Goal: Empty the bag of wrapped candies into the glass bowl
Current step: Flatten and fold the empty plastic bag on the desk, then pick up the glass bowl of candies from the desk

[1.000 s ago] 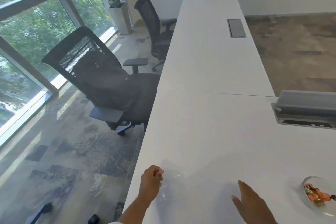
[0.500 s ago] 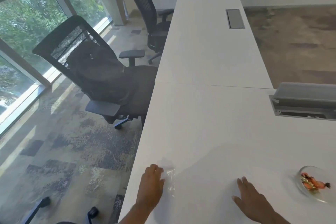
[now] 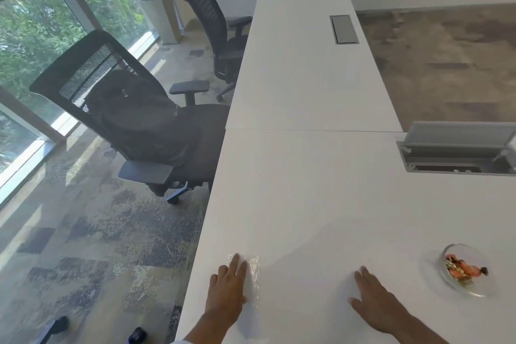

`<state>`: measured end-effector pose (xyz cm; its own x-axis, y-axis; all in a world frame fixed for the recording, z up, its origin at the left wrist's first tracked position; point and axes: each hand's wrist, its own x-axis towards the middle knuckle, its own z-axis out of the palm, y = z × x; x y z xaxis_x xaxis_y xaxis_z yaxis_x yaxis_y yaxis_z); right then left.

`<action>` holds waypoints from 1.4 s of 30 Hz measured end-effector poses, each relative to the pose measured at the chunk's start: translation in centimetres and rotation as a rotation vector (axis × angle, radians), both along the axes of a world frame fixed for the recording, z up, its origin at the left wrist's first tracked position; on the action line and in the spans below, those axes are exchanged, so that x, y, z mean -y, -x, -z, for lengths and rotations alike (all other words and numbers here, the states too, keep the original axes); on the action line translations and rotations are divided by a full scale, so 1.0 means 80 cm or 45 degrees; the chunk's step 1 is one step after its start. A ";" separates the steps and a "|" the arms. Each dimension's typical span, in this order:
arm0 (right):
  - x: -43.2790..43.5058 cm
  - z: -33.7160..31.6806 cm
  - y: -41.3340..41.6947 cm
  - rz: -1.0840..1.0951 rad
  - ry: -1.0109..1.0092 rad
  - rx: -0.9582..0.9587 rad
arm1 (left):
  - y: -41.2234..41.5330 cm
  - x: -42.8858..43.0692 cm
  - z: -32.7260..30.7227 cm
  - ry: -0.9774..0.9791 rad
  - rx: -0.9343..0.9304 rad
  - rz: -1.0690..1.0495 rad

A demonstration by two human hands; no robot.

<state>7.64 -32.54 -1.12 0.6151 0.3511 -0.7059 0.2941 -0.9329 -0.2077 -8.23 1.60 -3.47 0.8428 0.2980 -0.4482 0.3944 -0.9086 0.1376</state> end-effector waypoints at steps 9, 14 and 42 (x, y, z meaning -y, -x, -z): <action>0.008 -0.012 -0.006 0.140 -0.134 -0.001 | -0.015 0.015 -0.021 0.017 0.107 -0.155; 0.024 -0.034 -0.019 0.344 -0.423 0.251 | -0.050 0.049 -0.022 0.112 0.309 -0.204; 0.281 -0.014 -0.111 1.963 -0.839 0.043 | -0.325 0.489 -0.051 1.189 0.079 -0.496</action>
<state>16.56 -55.04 0.00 0.6539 -0.3433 -0.6741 -0.7385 -0.0960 -0.6674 17.74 -37.55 0.60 0.7914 0.1097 -0.6013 0.6084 -0.2370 0.7575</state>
